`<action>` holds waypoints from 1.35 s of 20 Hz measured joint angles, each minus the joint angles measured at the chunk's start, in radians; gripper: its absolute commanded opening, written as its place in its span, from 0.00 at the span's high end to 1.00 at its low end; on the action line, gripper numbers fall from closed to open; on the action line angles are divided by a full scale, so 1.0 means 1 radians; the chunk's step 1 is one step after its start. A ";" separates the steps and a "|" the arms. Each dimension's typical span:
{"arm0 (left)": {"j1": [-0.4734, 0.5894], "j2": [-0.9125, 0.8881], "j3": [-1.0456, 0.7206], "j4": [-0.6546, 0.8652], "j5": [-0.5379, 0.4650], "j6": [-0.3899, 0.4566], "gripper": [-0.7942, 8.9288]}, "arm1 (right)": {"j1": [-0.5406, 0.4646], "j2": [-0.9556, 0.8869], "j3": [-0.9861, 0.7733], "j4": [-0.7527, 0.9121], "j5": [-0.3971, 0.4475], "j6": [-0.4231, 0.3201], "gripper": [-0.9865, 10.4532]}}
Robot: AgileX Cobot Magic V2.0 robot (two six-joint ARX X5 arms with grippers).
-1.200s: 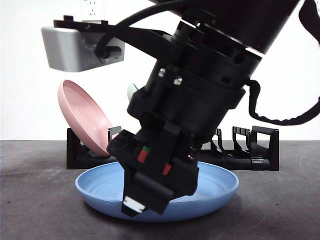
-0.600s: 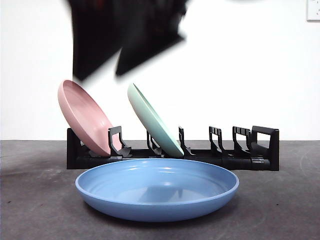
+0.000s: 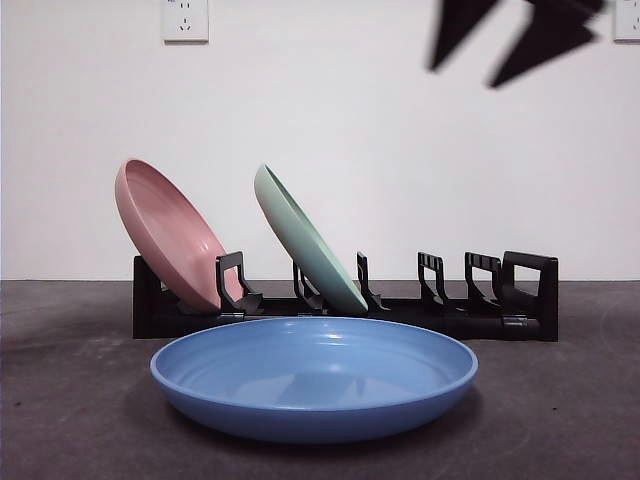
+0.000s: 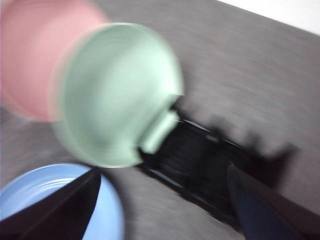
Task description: Place the plate
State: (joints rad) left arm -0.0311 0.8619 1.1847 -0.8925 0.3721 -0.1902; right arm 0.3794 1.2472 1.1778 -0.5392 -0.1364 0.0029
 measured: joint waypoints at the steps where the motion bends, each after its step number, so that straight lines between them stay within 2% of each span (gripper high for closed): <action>1: 0.000 0.021 0.002 0.005 0.000 -0.024 0.56 | -0.068 0.000 0.010 -0.027 -0.022 0.015 0.56; 5: -0.014 0.188 0.043 0.037 0.000 -0.065 0.56 | -0.215 0.000 0.020 -0.053 -0.119 0.059 0.56; 10: -0.078 0.475 0.300 0.010 -0.019 -0.051 0.56 | -0.236 0.000 0.020 -0.055 -0.126 0.077 0.56; 12: -0.120 0.584 0.424 -0.021 -0.088 -0.027 0.56 | -0.236 0.000 0.020 -0.055 -0.126 0.078 0.56; 14: -0.169 0.692 0.560 -0.090 -0.200 0.015 0.56 | -0.236 0.000 0.020 -0.055 -0.126 0.080 0.56; 16: -0.209 0.790 0.697 -0.181 -0.324 0.052 0.56 | -0.236 0.000 0.020 -0.056 -0.126 0.080 0.56; 20: -0.269 0.967 0.950 -0.353 -0.495 0.089 0.56 | -0.236 0.000 0.020 -0.060 -0.126 0.080 0.56; 24: -0.306 1.084 1.019 -0.452 -0.604 0.095 0.56 | -0.236 0.000 0.020 -0.060 -0.126 0.080 0.56; 27: -0.305 1.158 1.019 -0.473 -0.610 0.094 0.56 | -0.236 0.000 0.020 -0.060 -0.126 0.080 0.56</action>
State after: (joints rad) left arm -0.3363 2.0201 2.2040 -1.3655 -0.2375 -0.0959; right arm 0.1436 1.2476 1.1980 -0.5995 -0.2619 0.0830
